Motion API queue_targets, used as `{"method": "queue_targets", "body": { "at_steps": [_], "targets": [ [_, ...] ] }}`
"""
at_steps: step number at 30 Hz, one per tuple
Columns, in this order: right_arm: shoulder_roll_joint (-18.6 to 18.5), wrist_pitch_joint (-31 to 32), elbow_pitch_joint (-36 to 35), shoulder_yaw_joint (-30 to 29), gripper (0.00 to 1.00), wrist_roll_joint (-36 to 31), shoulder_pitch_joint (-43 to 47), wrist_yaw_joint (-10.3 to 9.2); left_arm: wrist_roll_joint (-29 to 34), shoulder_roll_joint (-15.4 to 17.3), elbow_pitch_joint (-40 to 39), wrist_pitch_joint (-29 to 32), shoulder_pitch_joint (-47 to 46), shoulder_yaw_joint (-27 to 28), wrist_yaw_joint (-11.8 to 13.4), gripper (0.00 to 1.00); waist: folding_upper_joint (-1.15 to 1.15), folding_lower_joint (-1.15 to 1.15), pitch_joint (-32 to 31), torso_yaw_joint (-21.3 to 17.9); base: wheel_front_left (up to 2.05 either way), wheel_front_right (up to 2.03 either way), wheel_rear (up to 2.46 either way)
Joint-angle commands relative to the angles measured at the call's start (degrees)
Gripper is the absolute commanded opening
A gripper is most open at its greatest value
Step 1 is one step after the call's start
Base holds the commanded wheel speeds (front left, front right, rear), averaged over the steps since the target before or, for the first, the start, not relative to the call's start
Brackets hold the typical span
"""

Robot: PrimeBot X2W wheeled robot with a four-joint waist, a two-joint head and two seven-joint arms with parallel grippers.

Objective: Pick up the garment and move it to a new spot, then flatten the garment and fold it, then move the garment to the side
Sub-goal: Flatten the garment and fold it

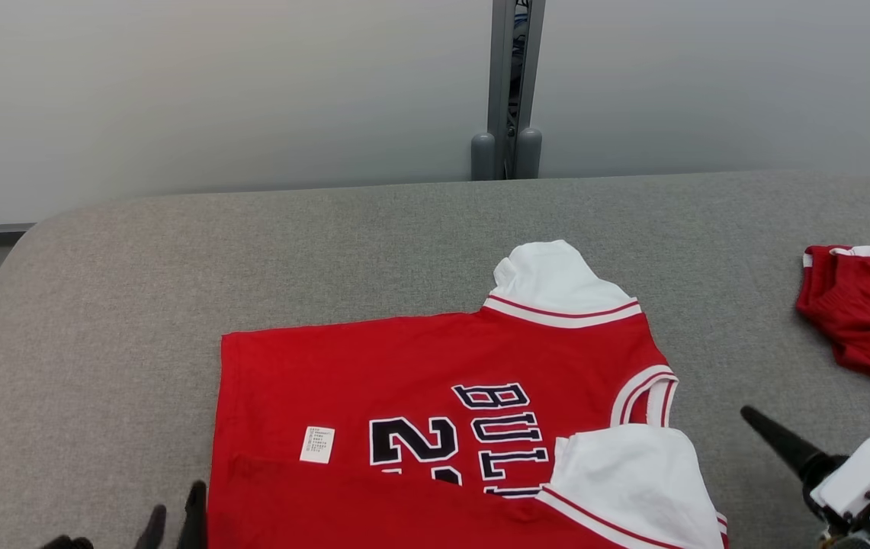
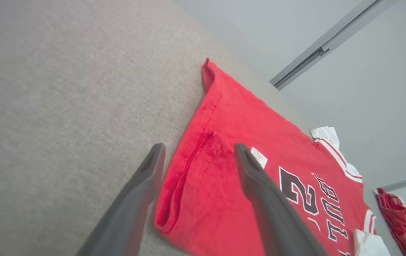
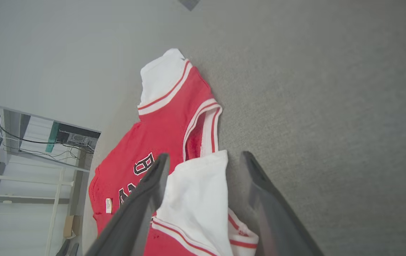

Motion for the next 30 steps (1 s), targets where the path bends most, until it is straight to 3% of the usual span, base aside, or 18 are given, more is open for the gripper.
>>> {"method": "queue_targets", "body": {
  "at_steps": [1,6,12,22,30],
  "targets": [
    [-0.3,-1.6,0.0,-0.6,1.00,-0.6,-1.0,0.15,1.6,0.6,-0.4,-0.3,-1.5,0.9,0.5,1.00,0.00,0.00,0.0,0.0,0.00,0.00,0.00],
    [0.6,-8.5,1.5,-0.3,1.00,-6.2,-4.7,0.15,9.2,-0.6,-2.4,-0.4,-5.1,5.4,0.9,1.00,0.00,0.00,0.2,-0.1,0.00,0.00,0.00],
    [3.6,-13.5,4.9,0.2,1.00,-13.3,-9.2,0.15,19.2,-3.8,-2.5,-0.4,-7.9,9.8,-0.5,1.00,0.00,0.00,0.7,-0.7,0.00,0.00,0.00],
    [10.4,-15.6,9.6,-4.6,1.00,-26.6,-12.3,0.15,33.7,-9.7,1.0,-0.4,-10.3,15.7,-5.1,1.00,0.00,0.00,1.7,-1.8,0.00,0.00,0.00],
    [14.3,-15.5,9.1,-11.4,1.00,-34.3,-9.4,0.15,39.1,-12.5,3.0,-0.4,-10.3,19.9,-7.8,1.00,0.00,0.00,2.1,-2.3,0.00,0.00,0.00]
  ]
}}
